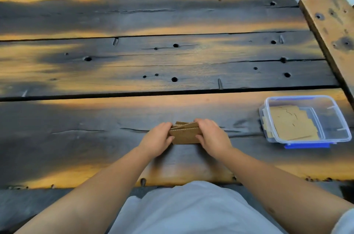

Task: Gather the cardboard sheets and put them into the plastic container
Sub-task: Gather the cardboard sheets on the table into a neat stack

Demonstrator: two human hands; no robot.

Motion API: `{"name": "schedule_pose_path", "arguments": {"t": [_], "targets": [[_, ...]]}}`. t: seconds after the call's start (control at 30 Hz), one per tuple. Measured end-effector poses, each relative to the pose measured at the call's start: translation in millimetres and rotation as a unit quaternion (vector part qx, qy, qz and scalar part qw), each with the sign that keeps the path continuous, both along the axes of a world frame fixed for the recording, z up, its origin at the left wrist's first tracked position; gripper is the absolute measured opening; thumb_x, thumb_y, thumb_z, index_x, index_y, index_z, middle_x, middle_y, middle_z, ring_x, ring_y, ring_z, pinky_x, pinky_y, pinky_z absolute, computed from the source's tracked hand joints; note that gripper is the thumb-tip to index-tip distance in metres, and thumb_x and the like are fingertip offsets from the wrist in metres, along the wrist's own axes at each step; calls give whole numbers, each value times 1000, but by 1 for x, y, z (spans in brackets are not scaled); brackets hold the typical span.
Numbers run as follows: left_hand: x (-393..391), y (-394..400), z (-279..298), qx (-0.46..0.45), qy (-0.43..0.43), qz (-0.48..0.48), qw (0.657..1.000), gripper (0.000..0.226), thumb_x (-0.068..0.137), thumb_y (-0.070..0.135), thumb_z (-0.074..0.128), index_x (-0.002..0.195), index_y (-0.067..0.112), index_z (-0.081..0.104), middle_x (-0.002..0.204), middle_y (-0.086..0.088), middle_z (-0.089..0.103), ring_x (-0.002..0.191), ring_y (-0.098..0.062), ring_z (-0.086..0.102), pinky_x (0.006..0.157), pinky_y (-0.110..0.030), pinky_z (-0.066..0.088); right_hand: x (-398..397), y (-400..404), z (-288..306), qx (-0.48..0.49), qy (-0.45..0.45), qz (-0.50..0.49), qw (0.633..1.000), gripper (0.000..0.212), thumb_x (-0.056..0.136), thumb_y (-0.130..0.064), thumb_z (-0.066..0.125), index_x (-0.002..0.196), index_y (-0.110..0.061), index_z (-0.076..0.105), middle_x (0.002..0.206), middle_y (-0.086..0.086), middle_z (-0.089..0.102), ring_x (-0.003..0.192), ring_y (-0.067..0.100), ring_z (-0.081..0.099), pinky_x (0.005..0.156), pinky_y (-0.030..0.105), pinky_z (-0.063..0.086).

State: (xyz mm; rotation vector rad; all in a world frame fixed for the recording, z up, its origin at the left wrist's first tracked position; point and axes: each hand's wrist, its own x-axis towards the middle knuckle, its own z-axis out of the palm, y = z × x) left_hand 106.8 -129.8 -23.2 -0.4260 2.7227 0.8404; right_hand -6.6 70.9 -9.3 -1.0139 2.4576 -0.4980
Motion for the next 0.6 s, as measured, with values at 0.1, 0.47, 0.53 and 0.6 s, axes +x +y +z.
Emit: {"name": "schedule_pose_path", "arguments": {"t": [0.1,0.47,0.53,0.6], "targets": [[0,-1,-4,8,-25,-9,1000,27,93,29,59,115,16,52,109,-3,62,101,-24,58,85,-39,48,2,4,-1,20,-4,-9,1000,48,93,-23,61,137,-23,43,130,1,53,120,26,47,86,43,50],[2,1,-13,179,-67,94,977,54,88,30,68,135,31,42,123,4,55,103,-12,53,84,-29,43,17,10,-10,39,-3,-68,997,62,92,-23,64,146,-26,32,143,1,35,113,27,55,79,45,54],[4,2,-13,202,-84,94,971,68,86,31,70,144,36,34,124,6,52,110,-12,53,91,-31,45,19,11,-10,60,25,-39,997,65,93,-26,62,149,-24,29,144,2,36,117,27,53,79,44,54],[5,1,-15,215,-92,87,968,70,86,29,70,145,37,33,123,2,59,102,-15,62,91,-33,50,19,13,-9,78,51,-8,996,66,93,-28,62,150,-21,29,142,3,39,122,27,50,85,42,53]]}}
